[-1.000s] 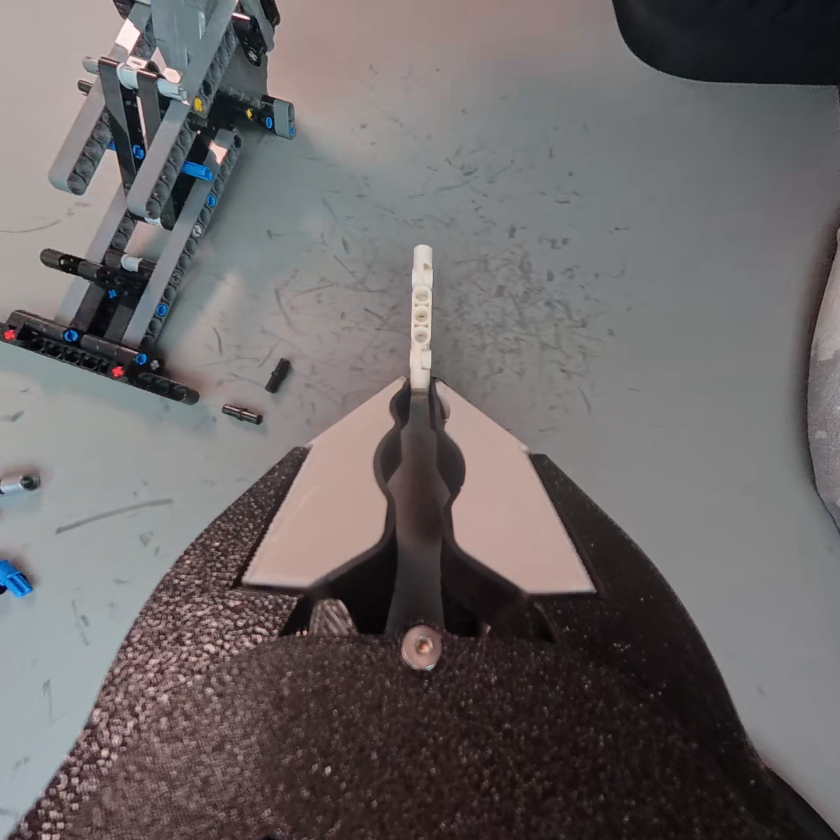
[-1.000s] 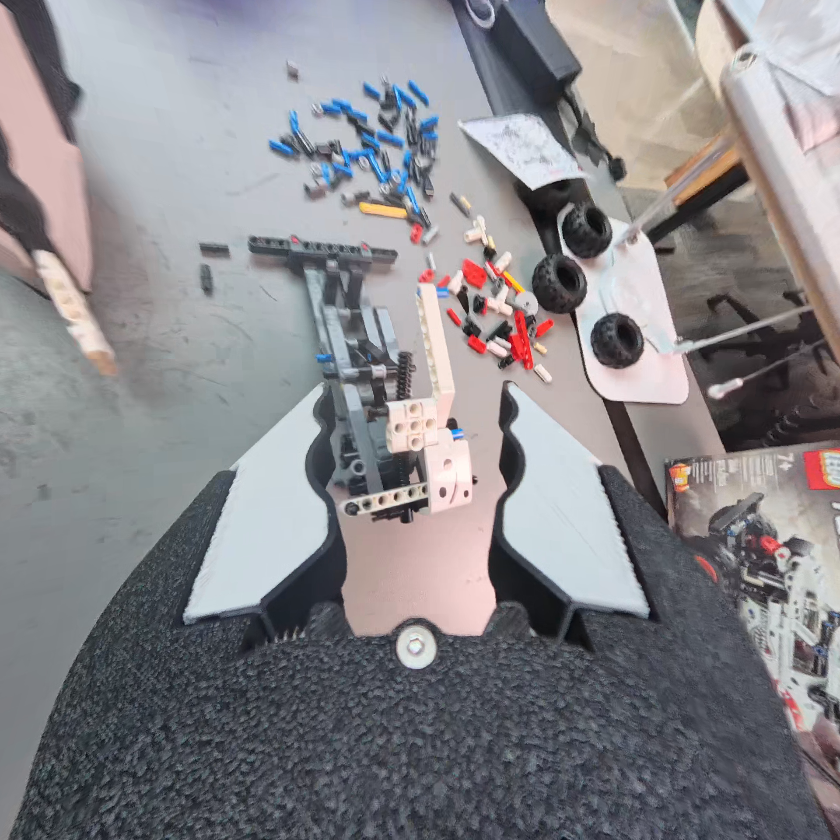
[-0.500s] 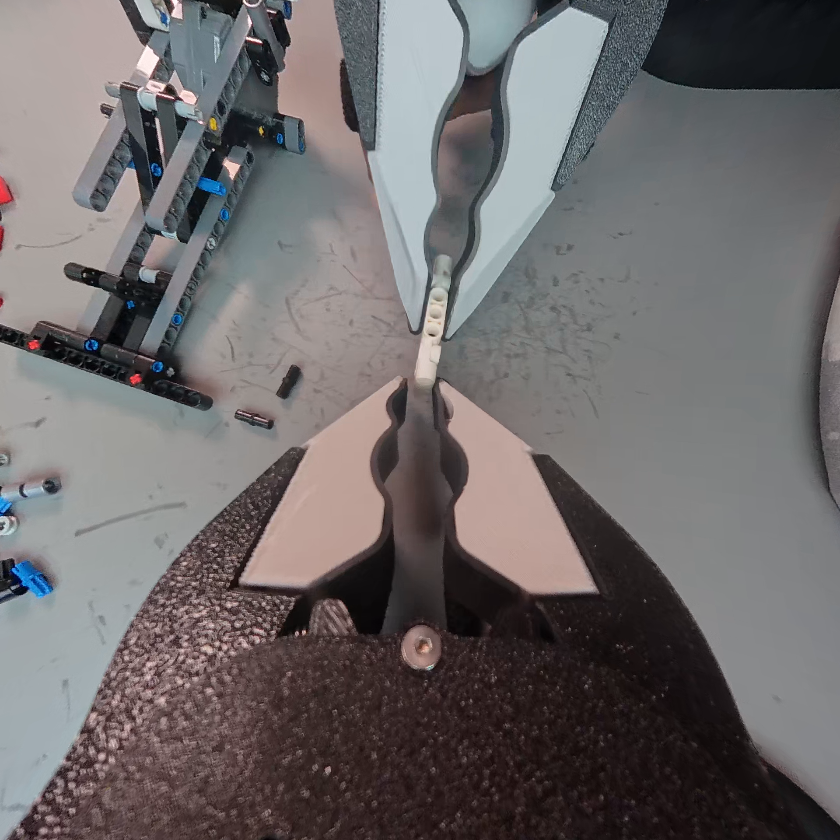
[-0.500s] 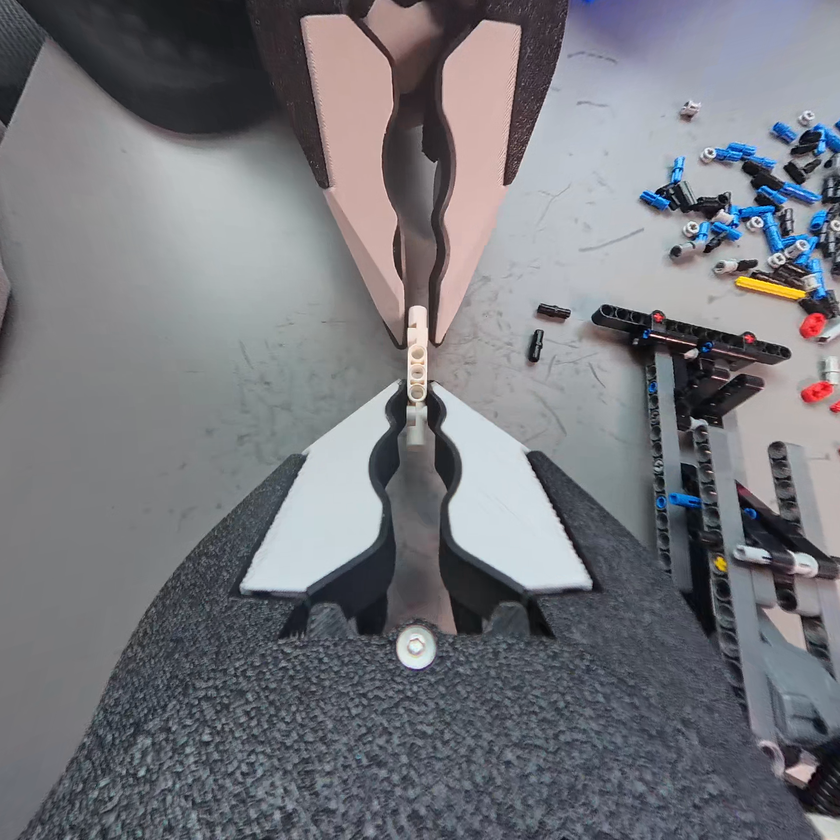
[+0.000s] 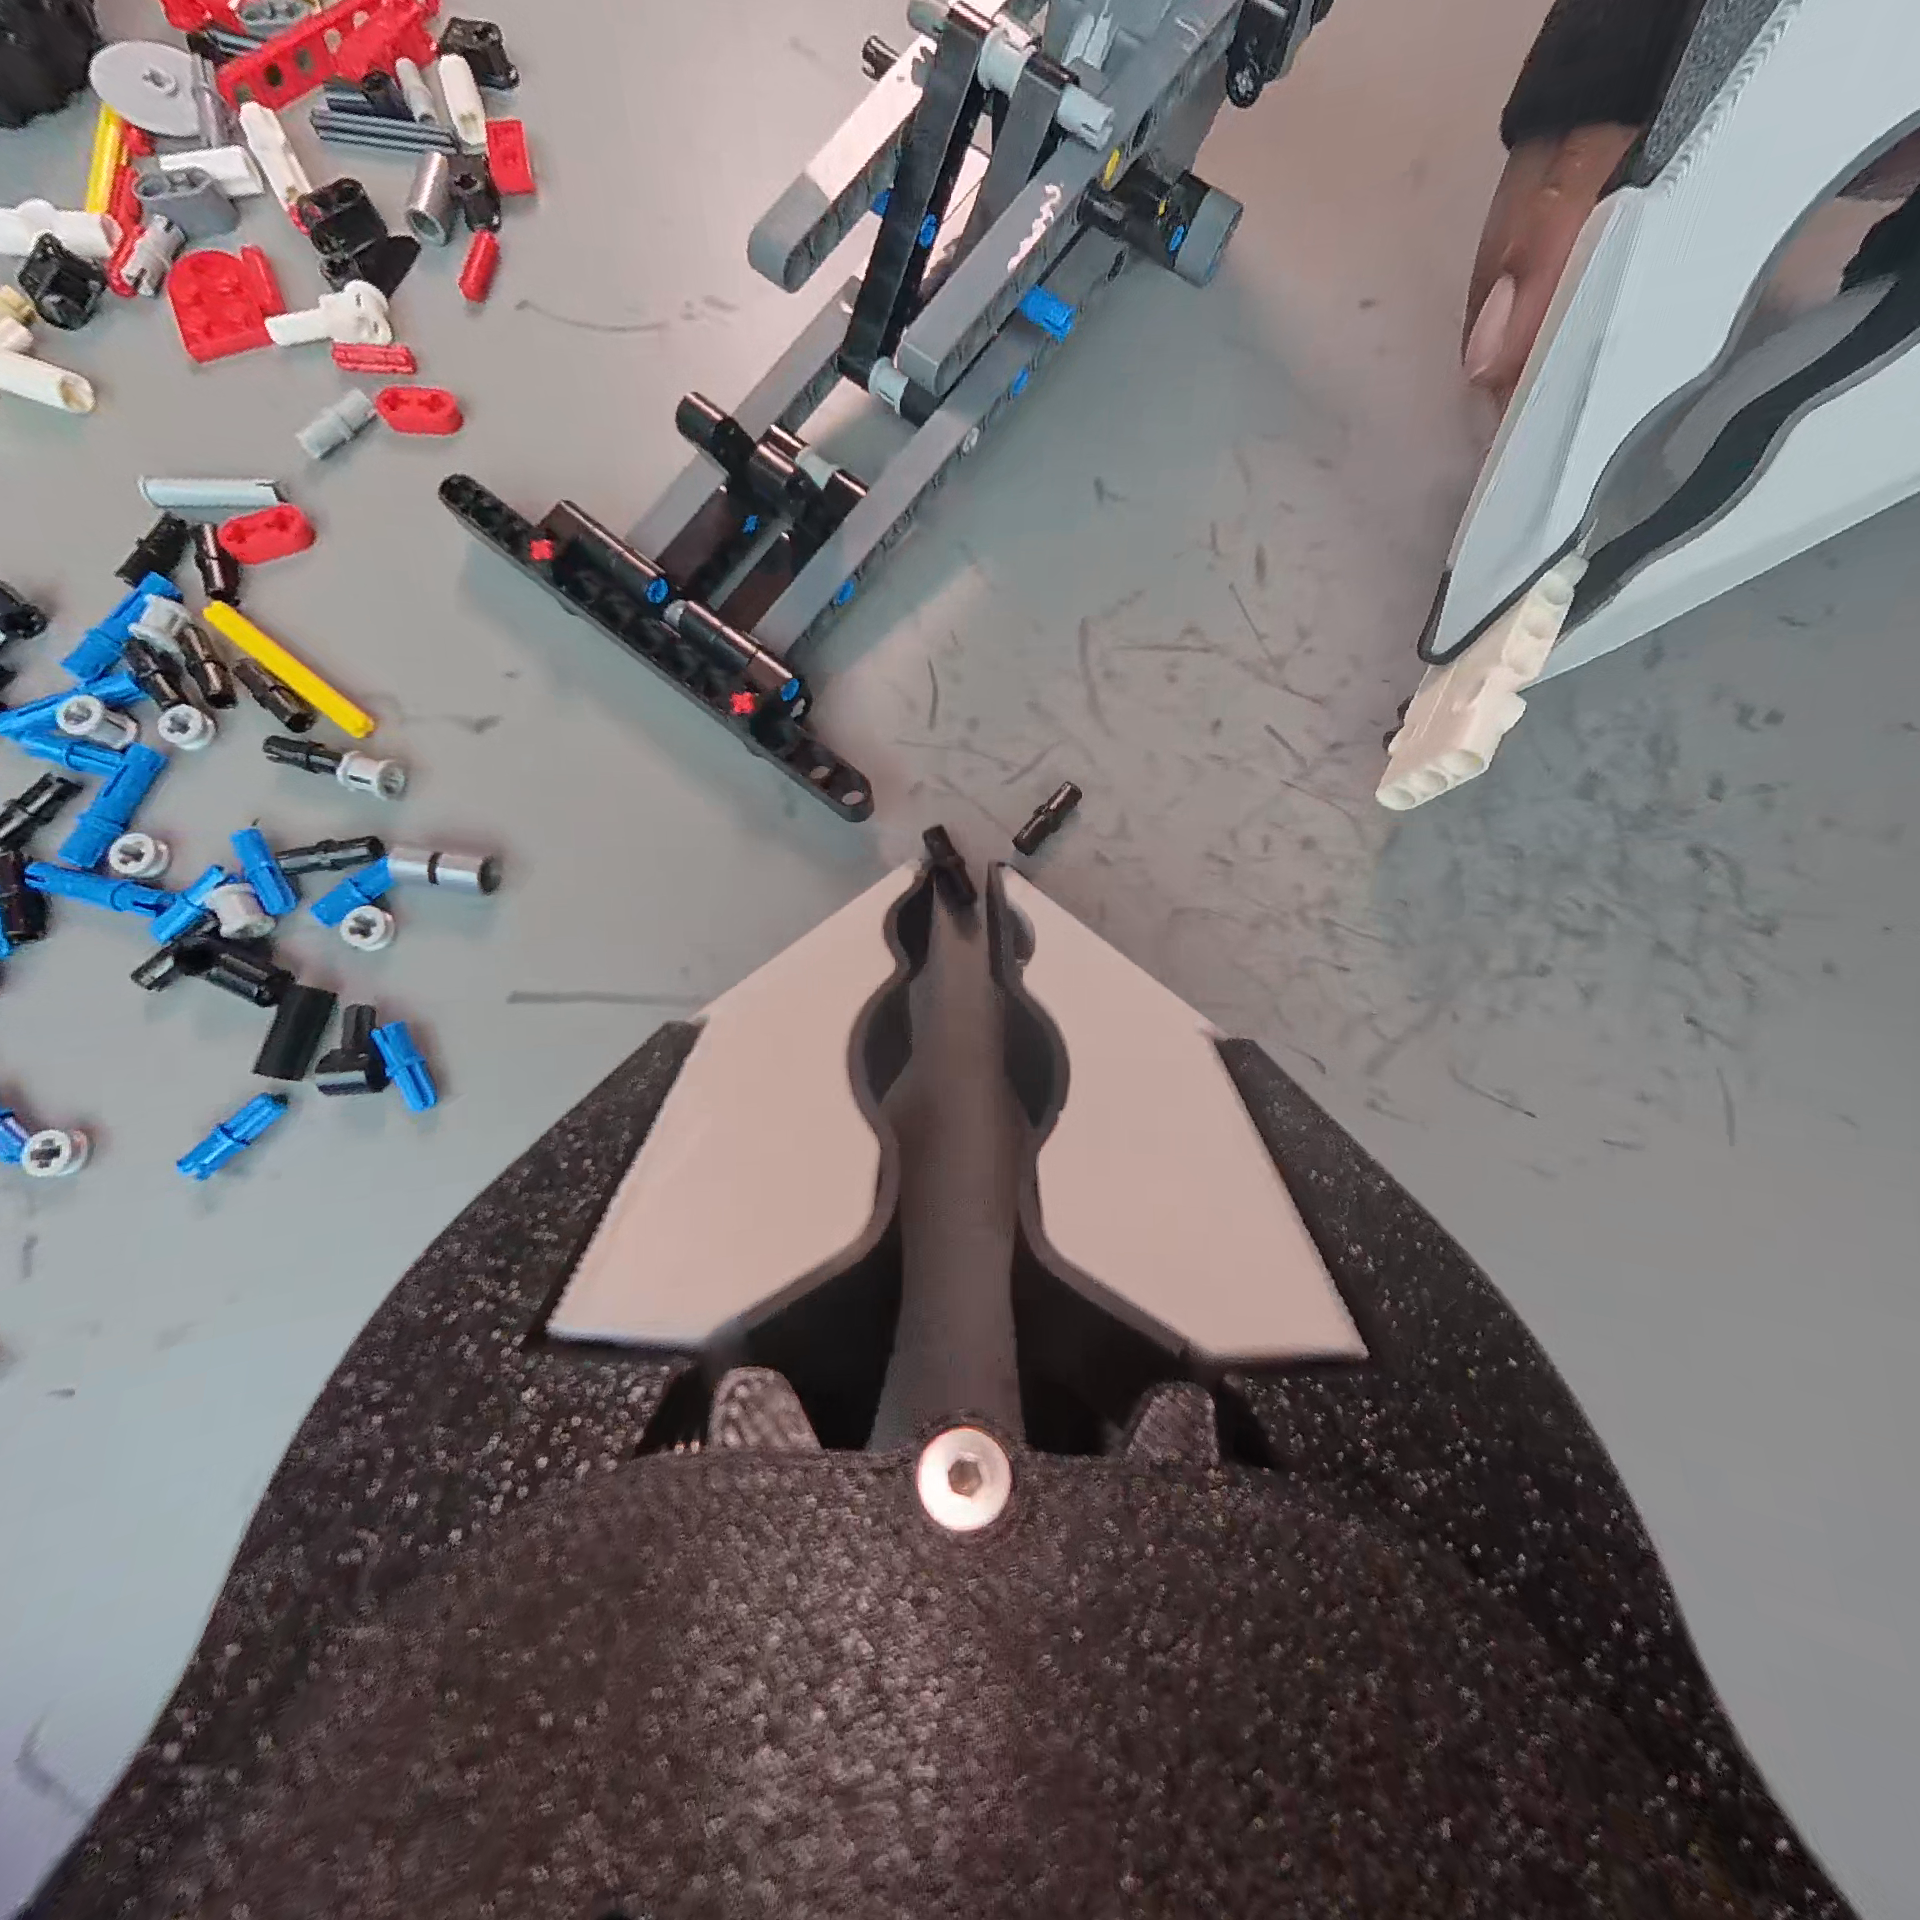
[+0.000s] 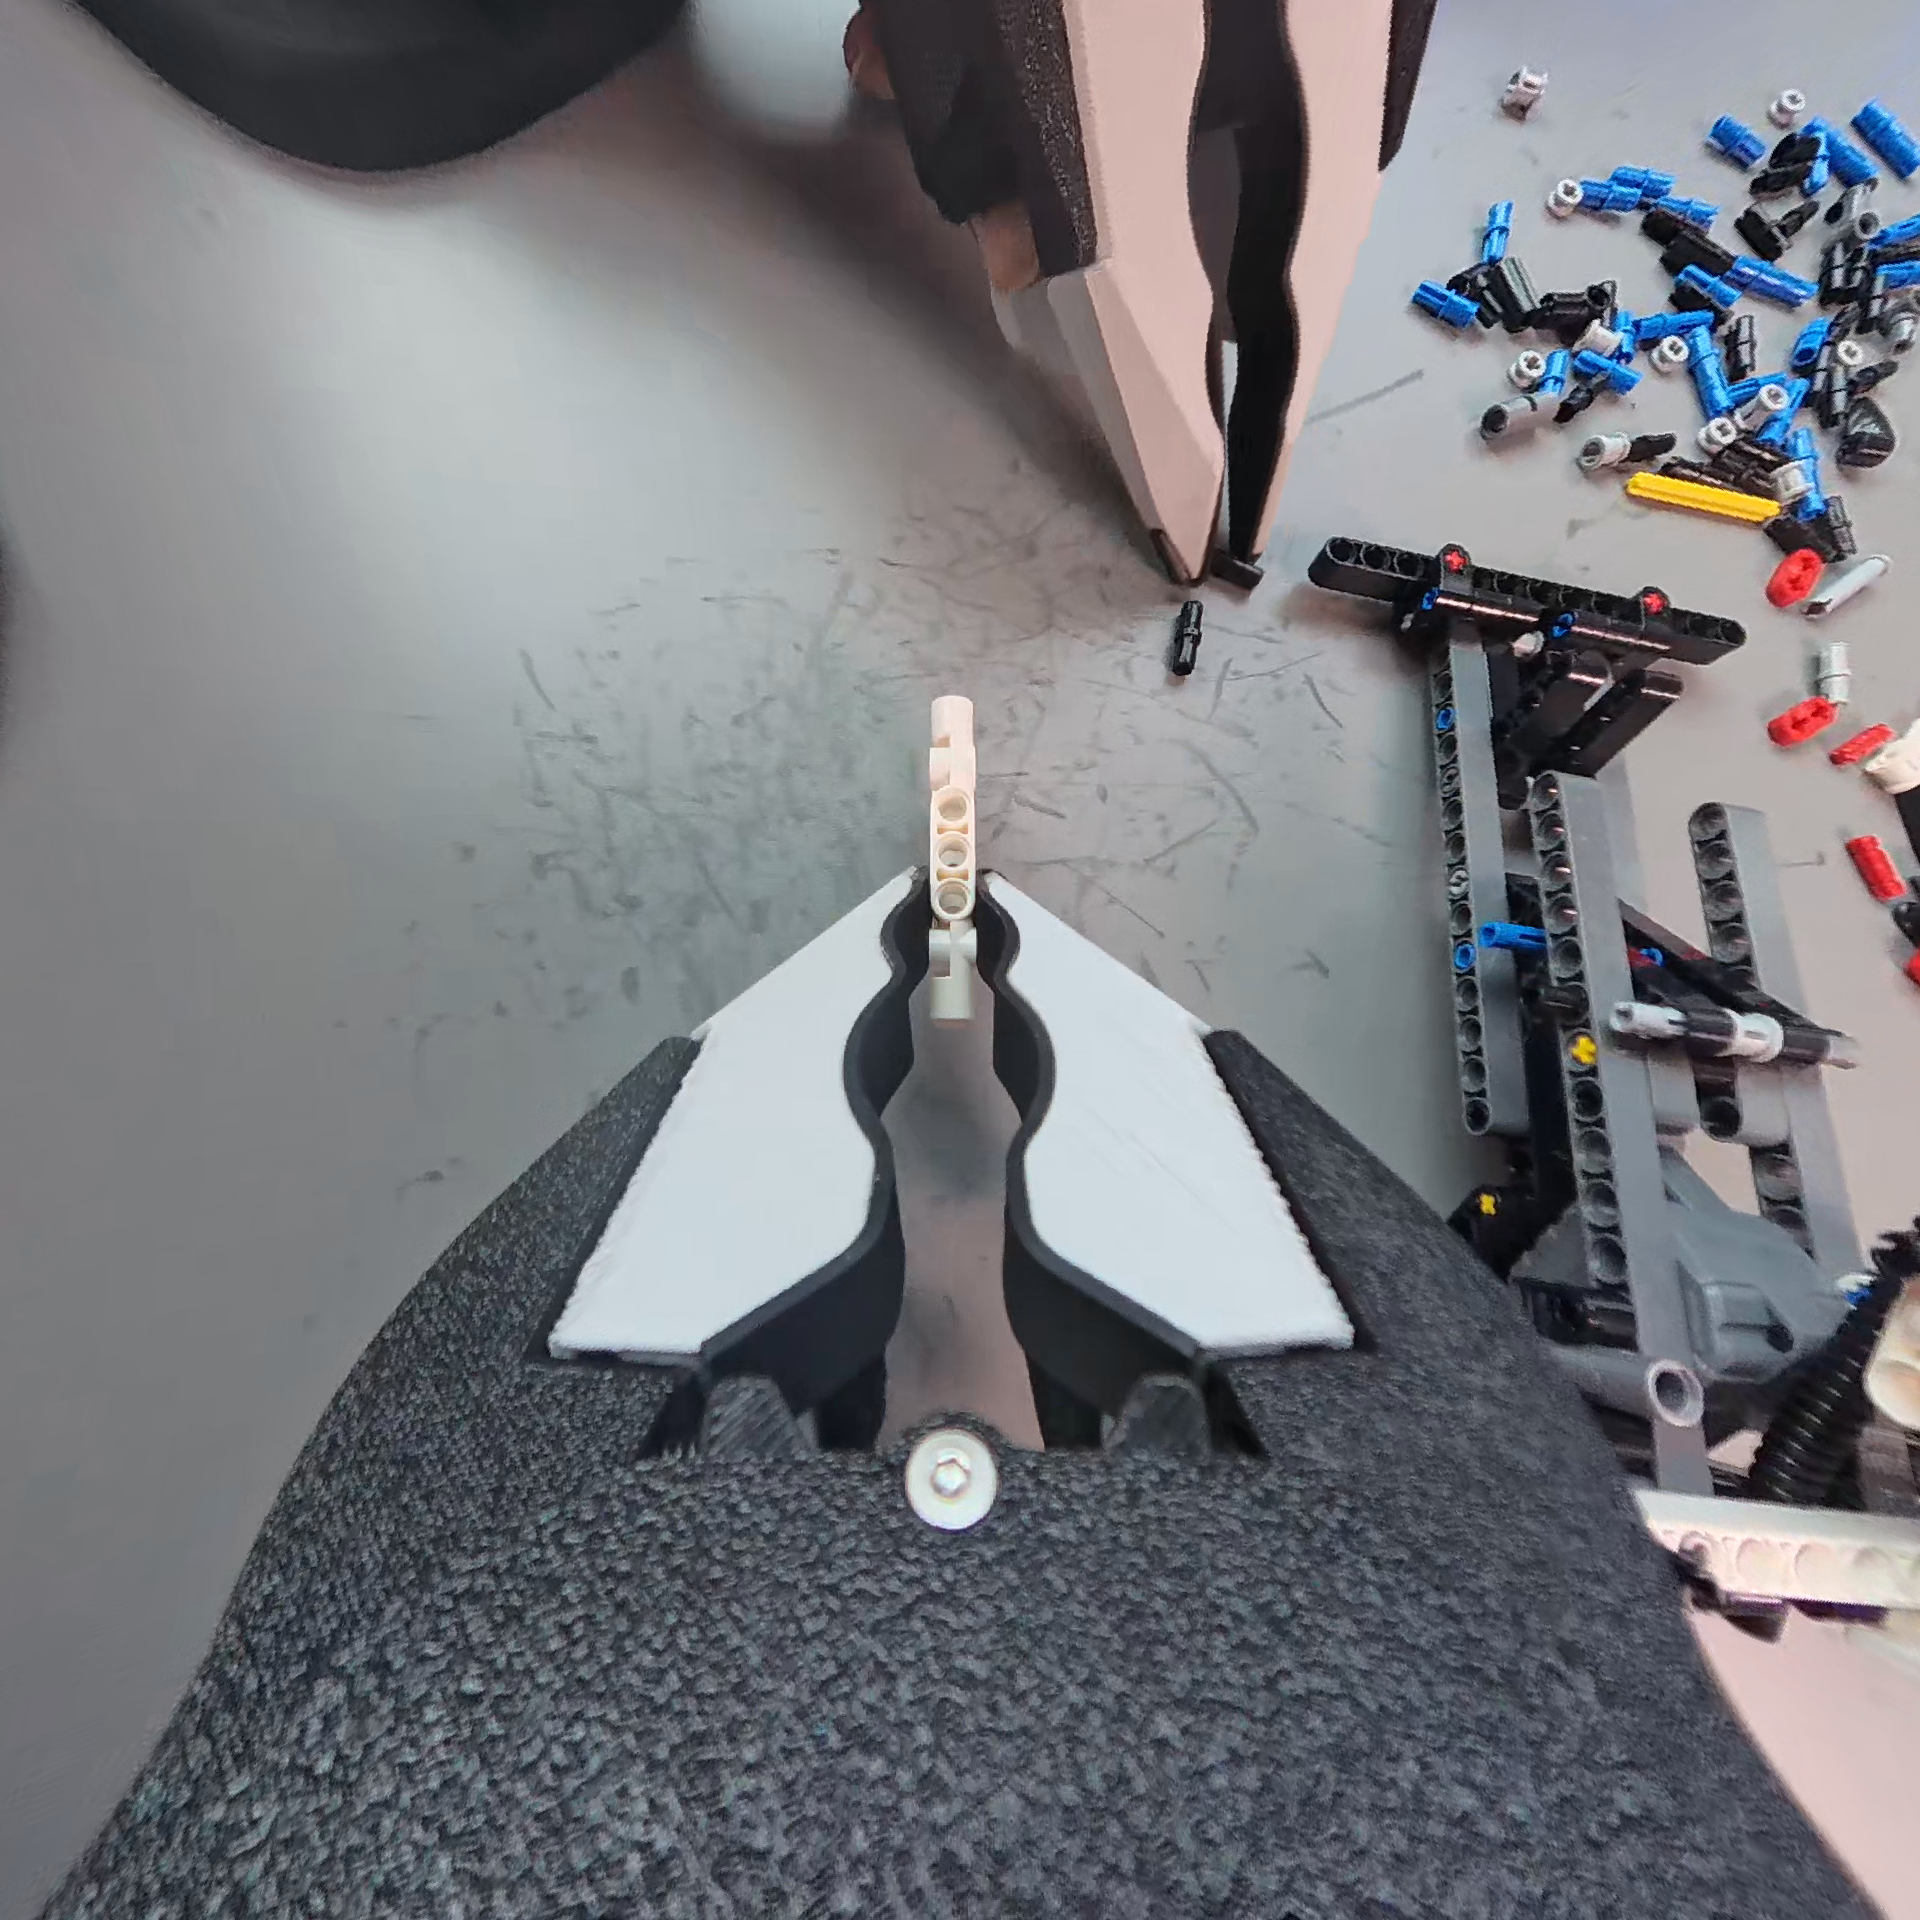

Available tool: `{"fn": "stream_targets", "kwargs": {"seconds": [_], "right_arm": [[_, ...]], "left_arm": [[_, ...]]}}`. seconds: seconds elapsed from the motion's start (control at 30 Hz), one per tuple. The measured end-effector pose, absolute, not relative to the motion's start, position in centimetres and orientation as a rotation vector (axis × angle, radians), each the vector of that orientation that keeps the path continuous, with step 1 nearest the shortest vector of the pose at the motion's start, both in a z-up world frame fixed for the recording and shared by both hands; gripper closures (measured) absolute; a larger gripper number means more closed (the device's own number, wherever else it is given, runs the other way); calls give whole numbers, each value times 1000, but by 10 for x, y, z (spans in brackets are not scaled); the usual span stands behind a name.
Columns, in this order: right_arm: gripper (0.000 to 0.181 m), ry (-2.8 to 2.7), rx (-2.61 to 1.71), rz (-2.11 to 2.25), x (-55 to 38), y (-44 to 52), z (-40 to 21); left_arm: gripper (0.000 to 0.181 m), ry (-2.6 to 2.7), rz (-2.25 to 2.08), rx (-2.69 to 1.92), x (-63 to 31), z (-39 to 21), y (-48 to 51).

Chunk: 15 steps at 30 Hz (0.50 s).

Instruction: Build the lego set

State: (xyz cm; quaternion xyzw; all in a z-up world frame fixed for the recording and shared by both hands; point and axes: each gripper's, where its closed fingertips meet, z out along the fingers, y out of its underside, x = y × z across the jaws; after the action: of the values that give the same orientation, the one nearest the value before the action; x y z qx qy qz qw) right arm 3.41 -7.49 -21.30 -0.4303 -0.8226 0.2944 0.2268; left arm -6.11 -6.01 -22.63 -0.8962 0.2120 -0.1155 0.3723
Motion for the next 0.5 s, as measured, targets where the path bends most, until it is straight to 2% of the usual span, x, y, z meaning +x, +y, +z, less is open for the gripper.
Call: {"fn": "stream_targets", "kwargs": {"seconds": [0.07, 0.23, 0.5], "right_arm": [[174, -2260, -1191, 813, 37, -72, -213], [174, -2234, -1229, 798, 47, -60, -212], [174, -2191, -1274, 793, 51, -47, -213]], "left_arm": [[177, 556, -295, -2296, -62, -226, -61], [178, 795, -483, -2149, -17, -204, -90], [174, 1046, -488, -2160, 31, -224, -105]]}}
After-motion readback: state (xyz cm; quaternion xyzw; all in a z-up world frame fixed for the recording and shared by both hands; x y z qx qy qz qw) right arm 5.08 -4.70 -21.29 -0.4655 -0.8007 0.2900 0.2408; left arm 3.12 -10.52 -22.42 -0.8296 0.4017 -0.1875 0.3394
